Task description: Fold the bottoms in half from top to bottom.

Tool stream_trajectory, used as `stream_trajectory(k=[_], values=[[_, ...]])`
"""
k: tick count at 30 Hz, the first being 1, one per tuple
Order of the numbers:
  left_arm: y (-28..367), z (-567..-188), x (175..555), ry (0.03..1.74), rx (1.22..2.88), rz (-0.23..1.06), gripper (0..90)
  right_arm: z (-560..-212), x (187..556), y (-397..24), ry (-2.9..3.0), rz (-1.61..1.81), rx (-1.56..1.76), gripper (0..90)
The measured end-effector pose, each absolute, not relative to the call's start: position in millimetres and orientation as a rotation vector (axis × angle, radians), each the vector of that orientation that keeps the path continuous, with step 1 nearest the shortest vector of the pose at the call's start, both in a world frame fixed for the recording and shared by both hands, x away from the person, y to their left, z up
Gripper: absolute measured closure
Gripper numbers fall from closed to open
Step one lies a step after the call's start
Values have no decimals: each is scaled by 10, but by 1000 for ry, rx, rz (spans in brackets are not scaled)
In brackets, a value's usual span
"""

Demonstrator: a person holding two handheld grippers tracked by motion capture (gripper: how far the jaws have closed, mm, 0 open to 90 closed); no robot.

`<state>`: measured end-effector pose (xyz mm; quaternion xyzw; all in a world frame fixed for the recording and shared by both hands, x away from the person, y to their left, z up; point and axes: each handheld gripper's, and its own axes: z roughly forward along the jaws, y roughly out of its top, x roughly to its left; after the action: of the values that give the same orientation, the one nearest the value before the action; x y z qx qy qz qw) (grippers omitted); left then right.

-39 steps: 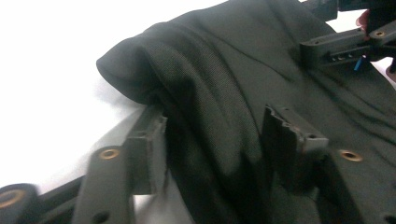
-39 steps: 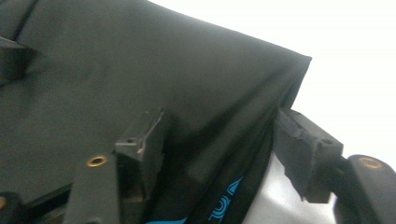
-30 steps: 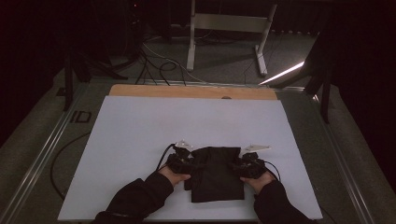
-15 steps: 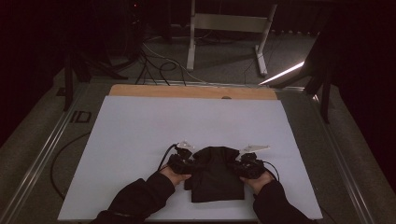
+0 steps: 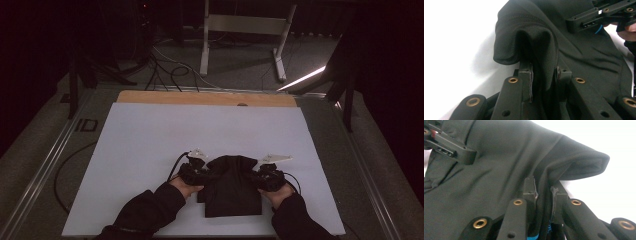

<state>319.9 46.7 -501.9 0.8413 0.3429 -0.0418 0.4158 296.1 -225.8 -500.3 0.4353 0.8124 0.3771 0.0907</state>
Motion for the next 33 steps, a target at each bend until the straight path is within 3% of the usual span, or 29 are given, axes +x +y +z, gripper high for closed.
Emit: stream_trajectory(k=[33], values=[[638,-4559,3221,787,2031,-78,743,-4622,2910,-2207,2294,1257,1228,793]])
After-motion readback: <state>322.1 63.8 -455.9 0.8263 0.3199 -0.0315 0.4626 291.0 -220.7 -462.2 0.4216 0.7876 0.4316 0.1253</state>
